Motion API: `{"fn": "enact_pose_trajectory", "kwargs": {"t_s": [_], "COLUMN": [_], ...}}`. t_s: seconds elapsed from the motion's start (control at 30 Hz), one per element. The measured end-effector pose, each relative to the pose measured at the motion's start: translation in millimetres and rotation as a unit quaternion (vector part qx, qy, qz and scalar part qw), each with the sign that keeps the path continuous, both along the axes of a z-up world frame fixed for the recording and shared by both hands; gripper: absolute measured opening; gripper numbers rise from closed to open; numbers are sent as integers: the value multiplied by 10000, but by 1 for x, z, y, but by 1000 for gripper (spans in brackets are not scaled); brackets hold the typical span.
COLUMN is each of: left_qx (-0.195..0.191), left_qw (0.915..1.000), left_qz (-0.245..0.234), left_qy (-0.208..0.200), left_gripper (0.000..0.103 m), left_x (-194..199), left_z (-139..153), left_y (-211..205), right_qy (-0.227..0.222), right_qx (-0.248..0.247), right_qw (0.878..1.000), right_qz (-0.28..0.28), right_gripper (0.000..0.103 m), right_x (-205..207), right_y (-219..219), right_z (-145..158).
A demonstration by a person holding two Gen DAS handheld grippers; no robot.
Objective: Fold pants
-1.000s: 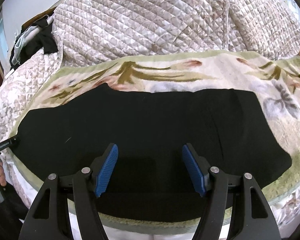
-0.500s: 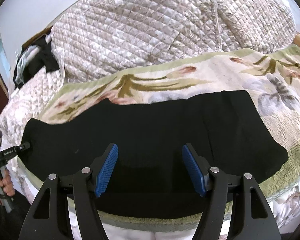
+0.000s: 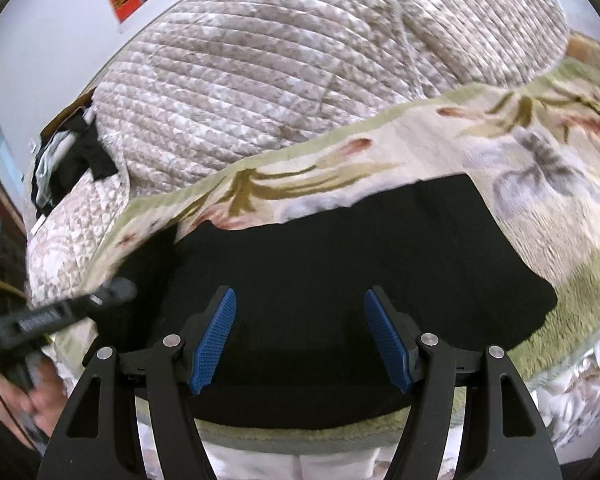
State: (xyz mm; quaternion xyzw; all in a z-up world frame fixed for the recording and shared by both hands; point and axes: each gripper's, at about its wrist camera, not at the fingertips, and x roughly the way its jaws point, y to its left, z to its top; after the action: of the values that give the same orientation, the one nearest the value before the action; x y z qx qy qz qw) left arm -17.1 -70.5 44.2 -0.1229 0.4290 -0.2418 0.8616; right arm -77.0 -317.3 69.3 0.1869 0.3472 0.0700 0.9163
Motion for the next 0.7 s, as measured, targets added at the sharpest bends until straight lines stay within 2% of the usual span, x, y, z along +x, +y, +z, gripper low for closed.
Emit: {"fn": "enact_pose_trajectory", "kwargs": {"t_s": [0.13,0.2,0.23,0.3,0.43,0.53,0.6,0.7], "left_qx": [34,-155,-179,-297,-38,522,635,723], "left_qw": [9987,9980,9980,9976,9994,9973,9961,9939], "left_qz": [-287,-481,-540,-617,-187,314,547,801], "left_qy": [425,370,273,116,-276,-399,-276,-229], "left_gripper": [8,8,13,14,30,30,30,31], "left_x": [2,-4,-8,-14,-12,-2,6,15], "left_z": [-23,-17,-10,5,25,21,16,13], "left_y": [-19,-18,-17,-9,27,58,78,98], "right_qy": [141,182,191,228,247,388,550,642], "right_qx": [39,97,127,203,341,457,538,531], "right_qw": [9999,9997,9997,9995,9987,9968,9945,9908], "right_qz": [-75,-95,-92,-65,280,535,710,1064], "right_gripper": [67,67,67,67,67,67,61,59], "right_x": [0,0,0,1,6,11,19,33], "right_y": [-6,-7,-7,-4,11,22,31,50], "right_z": [-5,-6,-6,-6,-5,-10,-16,-19]}}
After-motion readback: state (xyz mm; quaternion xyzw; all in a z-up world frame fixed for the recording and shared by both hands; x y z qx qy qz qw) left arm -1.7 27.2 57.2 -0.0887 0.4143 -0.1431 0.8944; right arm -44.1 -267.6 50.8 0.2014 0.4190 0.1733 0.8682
